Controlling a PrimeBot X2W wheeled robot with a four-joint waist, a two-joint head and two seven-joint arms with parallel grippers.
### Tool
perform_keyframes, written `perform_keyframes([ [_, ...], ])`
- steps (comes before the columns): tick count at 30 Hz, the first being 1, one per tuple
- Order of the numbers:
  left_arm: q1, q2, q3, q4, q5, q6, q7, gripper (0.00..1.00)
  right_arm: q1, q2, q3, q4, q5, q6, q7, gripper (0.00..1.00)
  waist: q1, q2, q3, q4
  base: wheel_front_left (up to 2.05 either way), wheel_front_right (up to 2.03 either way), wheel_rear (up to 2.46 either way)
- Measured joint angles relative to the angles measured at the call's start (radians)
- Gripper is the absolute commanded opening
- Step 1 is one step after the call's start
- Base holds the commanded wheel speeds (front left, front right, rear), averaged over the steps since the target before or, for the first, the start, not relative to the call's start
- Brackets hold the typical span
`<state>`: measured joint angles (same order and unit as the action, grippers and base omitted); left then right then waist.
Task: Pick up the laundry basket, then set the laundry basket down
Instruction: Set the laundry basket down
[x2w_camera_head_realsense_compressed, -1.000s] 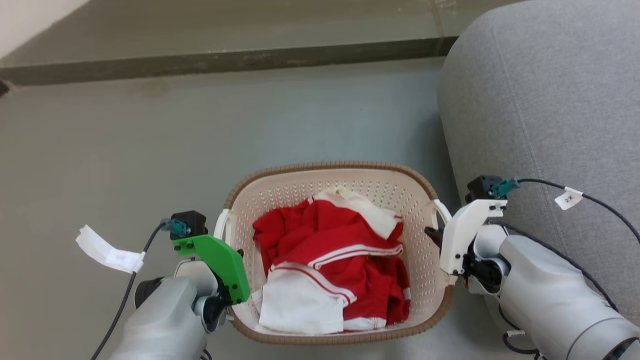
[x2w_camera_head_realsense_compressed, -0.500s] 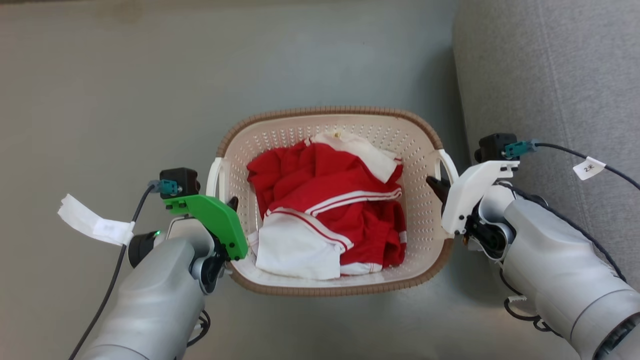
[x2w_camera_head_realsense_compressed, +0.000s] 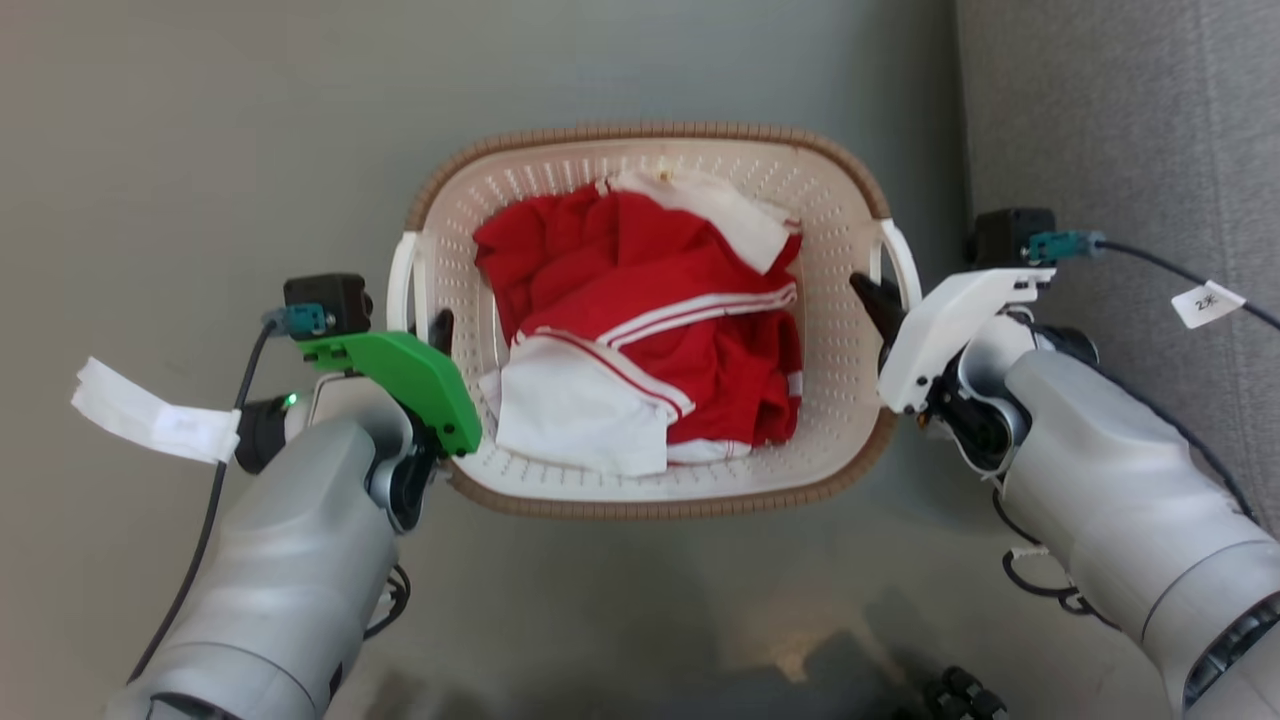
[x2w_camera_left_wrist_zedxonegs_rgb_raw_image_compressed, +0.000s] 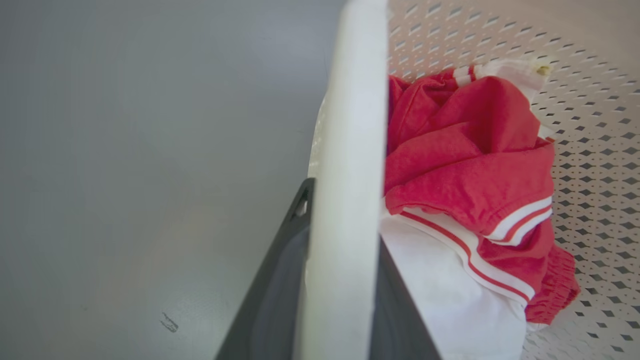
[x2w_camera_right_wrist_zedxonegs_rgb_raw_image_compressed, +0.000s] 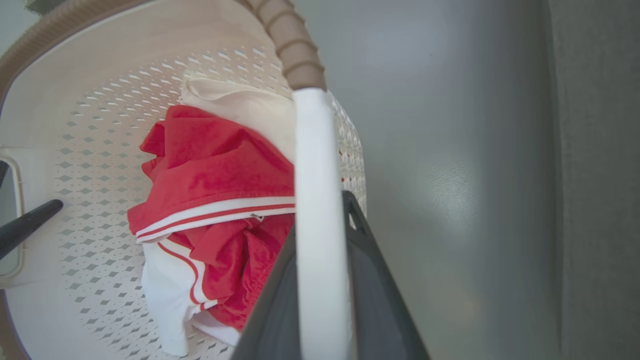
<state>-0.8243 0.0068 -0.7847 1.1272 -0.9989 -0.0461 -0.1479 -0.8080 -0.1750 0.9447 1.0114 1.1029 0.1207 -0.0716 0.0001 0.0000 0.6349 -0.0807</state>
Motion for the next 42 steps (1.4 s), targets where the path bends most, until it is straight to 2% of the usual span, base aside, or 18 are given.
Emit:
perform_keyframes([
  [21, -0.1, -0.001, -0.009, 0.033, 0.025, 0.011, -0.053, 0.0, -0.076, -0.016, 0.034, -0.018, -0.001, 0.001, -0.095, 0.0, 0.0, 0.0, 0.213, 0.004, 0.0, 0.0, 0.0],
  [42, -0.145, -0.001, -0.017, 0.051, 0.027, 0.016, -0.083, 0.0, -0.117, -0.011, 0.058, -0.005, -0.002, 0.001, -0.148, 0.0, -0.0001, 0.0, 0.298, 0.004, 0.0, 0.0, 0.0],
])
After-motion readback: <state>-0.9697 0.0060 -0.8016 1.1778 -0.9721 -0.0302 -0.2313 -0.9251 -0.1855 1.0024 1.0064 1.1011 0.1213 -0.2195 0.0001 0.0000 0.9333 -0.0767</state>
